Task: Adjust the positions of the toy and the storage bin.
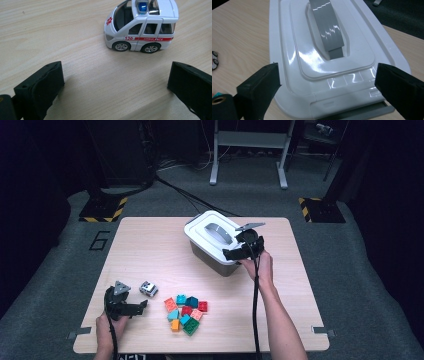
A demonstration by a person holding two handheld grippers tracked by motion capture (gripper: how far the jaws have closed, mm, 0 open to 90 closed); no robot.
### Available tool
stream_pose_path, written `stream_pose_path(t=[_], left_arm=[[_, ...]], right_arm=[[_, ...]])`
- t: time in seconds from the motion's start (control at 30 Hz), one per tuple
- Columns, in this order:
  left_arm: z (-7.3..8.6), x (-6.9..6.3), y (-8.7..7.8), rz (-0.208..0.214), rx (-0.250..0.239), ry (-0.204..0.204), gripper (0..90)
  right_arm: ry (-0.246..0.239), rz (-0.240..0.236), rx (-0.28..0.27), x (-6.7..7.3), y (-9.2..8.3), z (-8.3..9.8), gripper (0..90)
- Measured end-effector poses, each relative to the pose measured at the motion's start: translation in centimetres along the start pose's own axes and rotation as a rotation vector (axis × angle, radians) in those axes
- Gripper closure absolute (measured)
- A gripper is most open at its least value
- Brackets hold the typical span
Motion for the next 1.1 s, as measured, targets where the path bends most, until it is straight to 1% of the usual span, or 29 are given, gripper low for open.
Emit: stream_pose_path(t=[0.03,0.07,0.1,0.13,0.17,0.2,0.23,0.27,0.3,0.33,0.37,0.43,0.5,0.53,0.57,0.6,0.7,0.73,0.77,0.8,0.9,0.97,1.07,1.1], left_arm=[[0.0,0.0,0.0,0.0,0.001,0.0,0.4],[0.0,0.0,0.0,0.001,-0.001,0.001,0.4],[0.0,0.0,0.0,0.0,0.0,-0.001,0.4],[0.0,0.0,0.0,0.0,0.0,-0.001,0.4],[0.0,0.0,0.0,0.0,0.0,-0.001,0.4],[0.0,0.0,0.0,0.0,0.0,-0.001,0.4],[0.0,-0.1,0.0,0.003,-0.001,-0.01,0.4],[0.0,-0.1,0.0,0.003,-0.002,-0.009,0.4],[0.0,-0.1,0.0,0.002,-0.001,-0.009,0.4],[0.0,-0.1,0.0,0.003,-0.001,-0.009,0.4],[0.0,-0.1,0.0,0.002,-0.001,-0.009,0.4],[0.0,-0.1,0.0,0.003,0.0,-0.009,0.4],[0.0,-0.1,0.0,0.003,0.002,-0.008,0.4],[0.0,-0.1,0.0,0.003,0.002,-0.009,0.4],[0.0,-0.1,0.0,0.003,0.002,-0.008,0.4],[0.0,-0.1,0.0,0.003,0.002,-0.01,0.4],[0.0,-0.1,0.0,0.002,0.0,-0.012,0.4],[0.0,-0.1,0.0,0.002,0.0,-0.012,0.4],[0.0,-0.1,0.0,0.002,-0.001,-0.014,0.4],[0.0,-0.1,0.0,0.002,-0.001,-0.013,0.4],[0.0,-0.1,0.0,0.002,-0.001,-0.012,0.4],[0.0,-0.1,0.0,0.002,-0.001,-0.013,0.4],[0.0,-0.1,0.0,0.001,0.0,-0.012,0.4],[0.0,-0.1,0.0,0.002,0.0,-0.013,0.4]], right_arm=[[-0.008,0.005,0.005,0.0,0.3,-0.1,10.1],[-0.016,0.009,-0.011,-0.2,0.7,-0.4,15.5],[-0.008,0.011,-0.013,-0.2,0.9,-0.5,18.9],[0.002,0.018,-0.009,-0.3,1.1,-0.6,25.3],[0.002,0.018,-0.009,-0.3,1.1,-0.6,25.3],[-0.007,0.013,-0.014,-0.5,1.3,-0.7,27.8],[-0.006,0.021,-0.007,-0.6,1.5,-0.8,29.7],[-0.015,0.027,-0.014,-0.7,1.7,-0.9,33.8],[-0.022,0.037,-0.008,-0.9,2.0,-1.1,39.1],[-0.022,0.037,-0.008,-0.9,2.0,-1.1,39.1],[-0.012,0.047,-0.013,-0.9,2.2,-1.2,42.3],[-0.035,0.057,-0.018,-1.0,2.6,-1.4,47.7],[-0.047,0.069,0.003,-1.0,2.9,-1.3,49.2],[-0.065,0.066,0.005,-1.0,3.2,-1.4,49.8],[-0.053,0.065,0.0,-1.0,3.2,-1.4,49.7],[-0.055,0.079,-0.009,-1.0,3.5,-1.6,51.1],[-0.055,0.075,-0.016,-1.0,3.7,-1.7,53.1],[-0.059,0.069,-0.021,-1.1,3.8,-1.8,55.2],[-0.034,0.056,-0.013,-1.0,3.9,-1.8,58.1],[-0.05,0.055,-0.016,-1.0,4.1,-2.0,62.4],[-0.044,0.064,-0.008,-0.8,4.1,-2.0,63.2],[-0.037,0.061,-0.007,-0.7,4.0,-1.9,63.5],[-0.037,0.061,0.01,-0.4,3.7,-1.8,64.1],[-0.028,0.059,0.016,-0.2,3.5,-1.6,64.4]])
Point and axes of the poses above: each handheld gripper's, and its own axes: y roughly forward along the jaws, z roughly out of its underside, x roughly to its left, the point moved 6 cm from there along y, roughly forward along the jaws, and after that the axes turned 5 degrees about -z, right-handed, at the moved point
